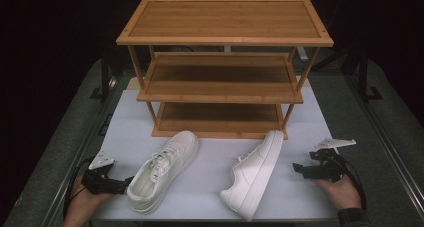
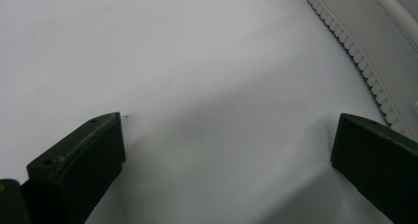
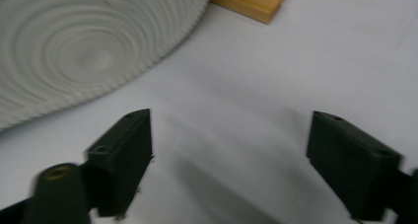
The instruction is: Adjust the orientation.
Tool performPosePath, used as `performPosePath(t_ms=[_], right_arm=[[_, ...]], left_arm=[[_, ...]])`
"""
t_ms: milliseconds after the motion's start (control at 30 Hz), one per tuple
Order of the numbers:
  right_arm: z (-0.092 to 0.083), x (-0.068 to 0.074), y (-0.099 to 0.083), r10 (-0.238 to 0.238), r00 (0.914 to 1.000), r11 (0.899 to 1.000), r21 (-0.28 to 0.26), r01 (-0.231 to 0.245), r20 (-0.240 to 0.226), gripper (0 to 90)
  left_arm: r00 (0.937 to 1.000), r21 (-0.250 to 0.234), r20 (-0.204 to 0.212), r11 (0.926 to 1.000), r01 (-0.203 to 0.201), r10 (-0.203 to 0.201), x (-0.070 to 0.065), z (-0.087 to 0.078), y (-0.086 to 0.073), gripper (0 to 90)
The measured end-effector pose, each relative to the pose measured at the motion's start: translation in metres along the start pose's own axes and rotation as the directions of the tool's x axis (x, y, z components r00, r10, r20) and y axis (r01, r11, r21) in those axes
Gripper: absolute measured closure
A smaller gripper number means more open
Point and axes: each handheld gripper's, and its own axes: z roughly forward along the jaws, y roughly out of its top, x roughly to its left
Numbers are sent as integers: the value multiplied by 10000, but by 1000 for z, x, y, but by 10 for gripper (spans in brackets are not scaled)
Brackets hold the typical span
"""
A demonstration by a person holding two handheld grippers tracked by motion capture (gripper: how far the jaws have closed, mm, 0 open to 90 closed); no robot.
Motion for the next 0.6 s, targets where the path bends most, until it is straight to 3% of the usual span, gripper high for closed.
performPosePath(t_ms=[133, 233, 300, 433, 600], right_arm=[[-14, 2, 4, -274, 9971, 9983, -524, 238, -704, 504], [-24, 4, 6, -776, 9895, 9917, -1110, 641, -1218, 748], [-30, 6, 8, -842, 9852, 9881, -1404, 632, -1494, 886], [-41, 12, 13, -1050, 9793, 9770, -2017, 691, -1729, 900], [-53, 21, 25, -1314, 9592, 9451, -3237, 449, -2505, 900]], left_arm=[[10000, -18, -2, 10000, 24, -24, 0, 0, 0, 0], [10000, -18, -4, 10000, 16, -16, 0, 0, 0, 0], [10000, -18, 3, 10000, 11, -11, 0, 0, 0, 0], [10000, -17, 9, 10000, 20, -20, 0, 0, 0, 0], [10000, -14, 9, 10000, 21, -21, 0, 0, 0, 0]])
